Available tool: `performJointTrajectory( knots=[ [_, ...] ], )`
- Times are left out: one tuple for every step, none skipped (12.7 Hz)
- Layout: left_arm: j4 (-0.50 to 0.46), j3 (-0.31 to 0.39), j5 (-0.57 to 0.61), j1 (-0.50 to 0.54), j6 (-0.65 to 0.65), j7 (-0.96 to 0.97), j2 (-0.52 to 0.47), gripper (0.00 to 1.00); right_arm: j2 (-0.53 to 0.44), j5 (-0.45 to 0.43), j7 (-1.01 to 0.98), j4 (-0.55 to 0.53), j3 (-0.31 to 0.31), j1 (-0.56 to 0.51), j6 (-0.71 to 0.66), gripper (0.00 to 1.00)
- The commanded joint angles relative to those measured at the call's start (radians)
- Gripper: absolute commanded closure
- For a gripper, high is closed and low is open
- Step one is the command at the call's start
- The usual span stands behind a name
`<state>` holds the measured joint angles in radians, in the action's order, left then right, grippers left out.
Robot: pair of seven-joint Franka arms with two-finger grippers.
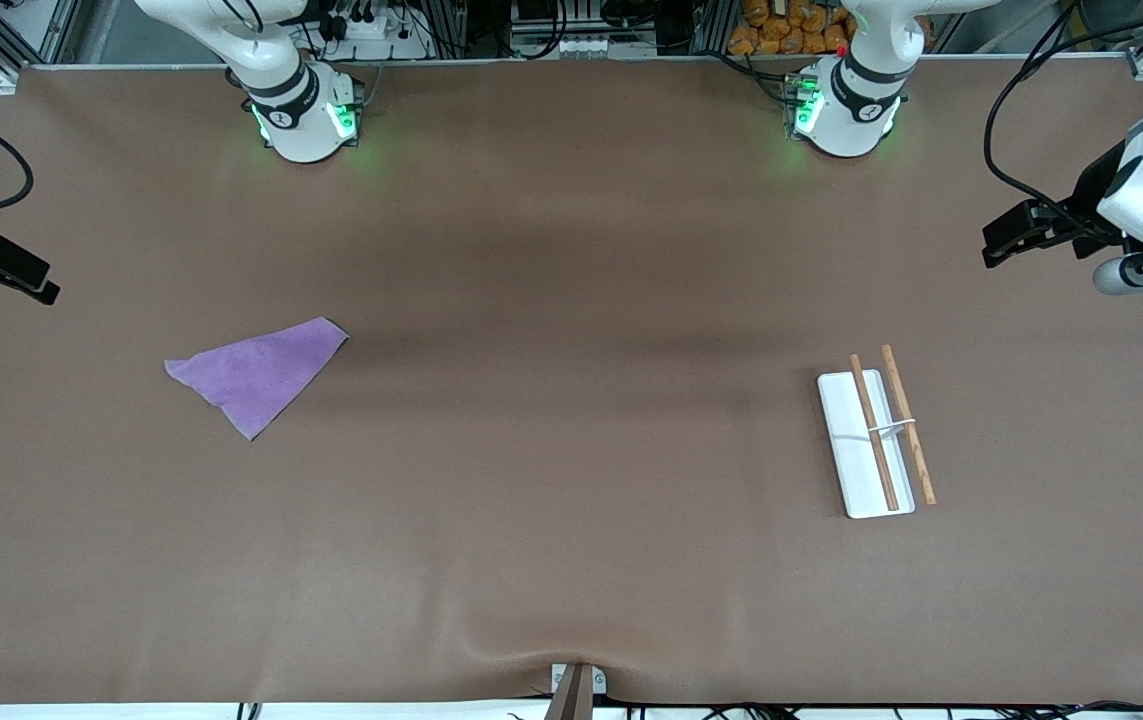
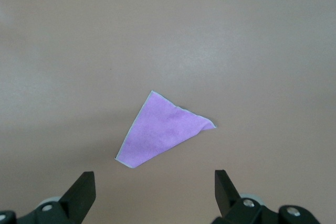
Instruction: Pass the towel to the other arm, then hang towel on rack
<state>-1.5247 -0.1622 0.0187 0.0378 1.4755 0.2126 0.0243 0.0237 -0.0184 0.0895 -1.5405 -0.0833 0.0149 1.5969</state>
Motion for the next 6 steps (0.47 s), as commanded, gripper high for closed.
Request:
performJointTrajectory(
  knots=[
    [-0.002,-0.002,-0.005,0.011,-0.006,-0.022,-0.018,0.00,-0.007,0.018,0.010,0.002,0.005,-0.013,-0.008,0.00],
    [0.000,-0.002,-0.005,0.013,-0.006,-0.024,-0.018,0.00,-0.007,0.017,0.010,0.002,0.004,-0.013,-0.009,0.00],
    [0.001,-0.003,-0.003,0.013,-0.006,-0.022,-0.018,0.00,-0.004,0.017,0.010,0.002,0.004,-0.015,-0.020,0.00],
    [0.009,-0.002,-0.003,0.014,-0.006,-0.022,-0.015,0.00,0.001,0.017,0.001,-0.001,0.002,-0.019,-0.021,0.00],
    [0.012,-0.002,-0.003,0.020,-0.006,-0.025,-0.011,0.00,0.011,0.017,-0.005,-0.004,0.002,-0.036,-0.026,0.00],
    [0.011,-0.003,-0.003,0.022,-0.006,-0.036,-0.009,0.00,0.028,0.006,-0.007,-0.004,0.002,-0.053,-0.049,0.00]
  ],
)
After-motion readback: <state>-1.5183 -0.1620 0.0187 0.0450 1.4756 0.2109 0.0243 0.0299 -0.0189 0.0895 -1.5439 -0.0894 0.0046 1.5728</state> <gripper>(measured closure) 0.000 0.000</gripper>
